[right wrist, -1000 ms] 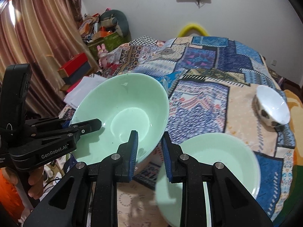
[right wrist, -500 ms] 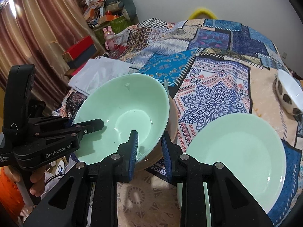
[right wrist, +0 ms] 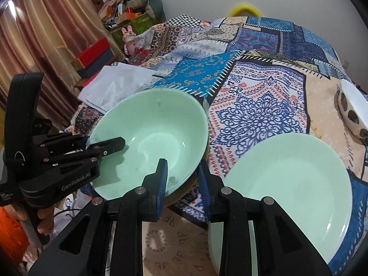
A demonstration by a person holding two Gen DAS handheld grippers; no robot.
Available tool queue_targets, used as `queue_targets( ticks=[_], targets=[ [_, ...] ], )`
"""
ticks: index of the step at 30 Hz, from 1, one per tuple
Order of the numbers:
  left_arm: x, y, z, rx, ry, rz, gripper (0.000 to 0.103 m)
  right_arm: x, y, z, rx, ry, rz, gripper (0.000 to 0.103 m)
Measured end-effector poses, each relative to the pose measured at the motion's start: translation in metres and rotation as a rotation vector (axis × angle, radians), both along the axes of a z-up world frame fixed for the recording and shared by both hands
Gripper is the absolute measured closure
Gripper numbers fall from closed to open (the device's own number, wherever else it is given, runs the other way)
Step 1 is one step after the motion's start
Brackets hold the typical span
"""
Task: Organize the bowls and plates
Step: 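Lift the light green bowl with both grippers and carry it over the pink bowl, then lower the light green bowl into the pink bowl and open both grippers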
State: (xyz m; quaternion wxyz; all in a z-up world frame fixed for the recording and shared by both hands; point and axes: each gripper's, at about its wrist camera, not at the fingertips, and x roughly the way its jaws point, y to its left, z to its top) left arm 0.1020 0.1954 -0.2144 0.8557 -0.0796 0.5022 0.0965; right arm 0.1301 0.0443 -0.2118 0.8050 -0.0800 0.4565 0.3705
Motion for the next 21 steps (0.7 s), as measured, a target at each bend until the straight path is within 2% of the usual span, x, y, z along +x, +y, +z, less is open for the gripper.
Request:
queue_targets(
  ticks=[9,17,18,19,21],
  targets=[
    [0.002,-0.009,0.006,0.073,-0.001,-0.018,0.084,-0.004,-0.013,0.006,0.025,-0.009,0.018,0.076],
    [0.000,-0.003,0.017,0.035,0.015,0.019,0.083,-0.001,-0.036,0.016,0.050,-0.028,-0.011,0.072],
    [-0.001,-0.004,0.021,0.051,0.008,0.023,0.078,0.000,-0.040,0.018,0.052,-0.034,-0.016,0.071],
    [-0.003,-0.006,0.026,0.073,-0.009,0.024,0.069,0.000,-0.044,0.019,0.053,-0.041,-0.021,0.070],
    [-0.005,-0.011,0.035,0.095,-0.047,0.013,0.060,0.001,-0.053,0.024,0.055,-0.058,-0.035,0.068]
  ],
)
